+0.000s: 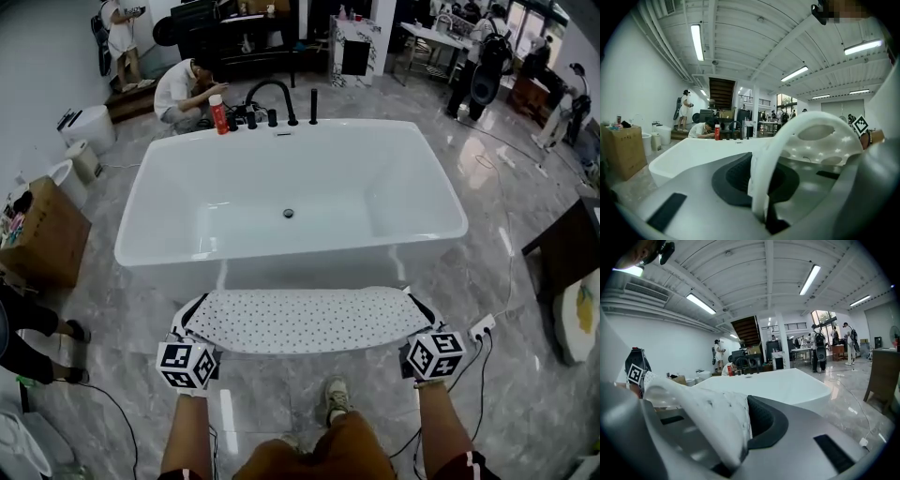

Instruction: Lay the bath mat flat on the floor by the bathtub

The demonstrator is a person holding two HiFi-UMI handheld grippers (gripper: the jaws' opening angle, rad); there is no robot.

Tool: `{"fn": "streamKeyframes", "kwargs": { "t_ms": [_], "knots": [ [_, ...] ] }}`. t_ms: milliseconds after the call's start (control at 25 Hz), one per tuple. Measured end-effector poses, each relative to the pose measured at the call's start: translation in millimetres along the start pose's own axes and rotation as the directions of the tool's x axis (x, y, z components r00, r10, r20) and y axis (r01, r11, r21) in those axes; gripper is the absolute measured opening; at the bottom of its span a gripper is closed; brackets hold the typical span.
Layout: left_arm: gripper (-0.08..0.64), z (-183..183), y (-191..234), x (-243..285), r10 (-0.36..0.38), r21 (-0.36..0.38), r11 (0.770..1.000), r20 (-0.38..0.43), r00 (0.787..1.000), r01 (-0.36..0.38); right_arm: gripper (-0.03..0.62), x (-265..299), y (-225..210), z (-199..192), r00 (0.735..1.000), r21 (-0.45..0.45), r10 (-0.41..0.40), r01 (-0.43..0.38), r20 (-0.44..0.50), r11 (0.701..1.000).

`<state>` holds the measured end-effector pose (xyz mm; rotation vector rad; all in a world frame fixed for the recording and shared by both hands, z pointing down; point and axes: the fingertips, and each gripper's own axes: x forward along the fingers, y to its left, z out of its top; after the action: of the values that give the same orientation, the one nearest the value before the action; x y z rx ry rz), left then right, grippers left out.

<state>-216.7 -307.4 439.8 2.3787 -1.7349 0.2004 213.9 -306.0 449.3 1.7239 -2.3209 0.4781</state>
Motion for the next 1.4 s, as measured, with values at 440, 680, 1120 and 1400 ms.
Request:
{"fn": "streamKeyframes", "kwargs": {
  "t_ms": [440,680,1120,1400],
  "knots": [
    [0.025,-117.6,19.2,62.2,0.0,-0.004,1.0,0.027,1.0,0.0,0.029,73.5,-27.3,-110.3,1.0,0.008,0.007,-0.007,-0.008,1.0],
    [0.025,-176.2,24.8,94.5,0.003,0.012,1.0,0.042,0.999,-0.004,0.029,112.8,-44.8,-161.1,1.0,0.011,0.007,-0.007,0.018,1.0],
    [0.025,-270.2,38.1,115.6,-0.001,0.03,1.0,0.104,0.995,-0.003,0.029,154.2,-52.8,-252.6,0.998,-0.003,0.008,-0.008,0.068,1.0],
    [0.026,-316.3,41.2,113.5,-0.006,0.012,1.0,0.092,0.996,0.004,0.029,160.4,-52.6,-284.0,0.997,-0.003,0.01,-0.01,0.078,1.0]
  ]
}}
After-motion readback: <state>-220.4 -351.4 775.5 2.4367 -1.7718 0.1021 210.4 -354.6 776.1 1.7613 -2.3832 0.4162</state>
